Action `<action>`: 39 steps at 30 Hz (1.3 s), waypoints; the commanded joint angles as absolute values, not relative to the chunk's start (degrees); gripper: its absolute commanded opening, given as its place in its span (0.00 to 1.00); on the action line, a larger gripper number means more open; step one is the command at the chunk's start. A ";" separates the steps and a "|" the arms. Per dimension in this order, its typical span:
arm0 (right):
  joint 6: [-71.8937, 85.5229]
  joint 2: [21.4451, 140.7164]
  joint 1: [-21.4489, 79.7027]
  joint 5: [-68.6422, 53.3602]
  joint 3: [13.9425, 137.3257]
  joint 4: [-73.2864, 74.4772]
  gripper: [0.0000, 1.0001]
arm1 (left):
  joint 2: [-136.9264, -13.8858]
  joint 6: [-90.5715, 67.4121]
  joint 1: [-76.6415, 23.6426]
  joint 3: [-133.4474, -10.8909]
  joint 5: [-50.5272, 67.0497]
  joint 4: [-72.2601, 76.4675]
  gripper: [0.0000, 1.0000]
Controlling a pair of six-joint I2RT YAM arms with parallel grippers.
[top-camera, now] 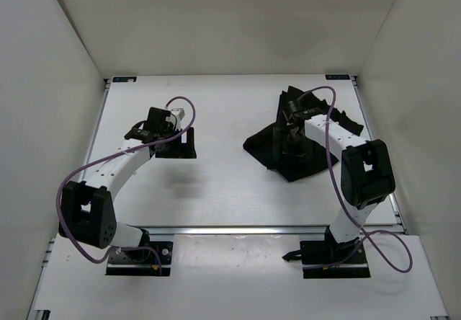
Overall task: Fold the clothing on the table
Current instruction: Flatten the skirt out
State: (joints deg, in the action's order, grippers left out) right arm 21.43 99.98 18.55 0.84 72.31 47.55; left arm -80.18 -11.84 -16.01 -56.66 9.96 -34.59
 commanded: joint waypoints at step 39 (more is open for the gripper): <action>13.27 103.55 19.42 -4.48 118.14 51.78 0.00 | -83.31 -38.30 -21.35 -43.61 24.19 11.82 0.99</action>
State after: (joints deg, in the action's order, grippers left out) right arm 15.00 106.13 17.58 -2.02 118.28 50.19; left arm -82.63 -28.77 -20.03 -46.02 23.59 -6.11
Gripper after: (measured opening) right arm 0.009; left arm 0.986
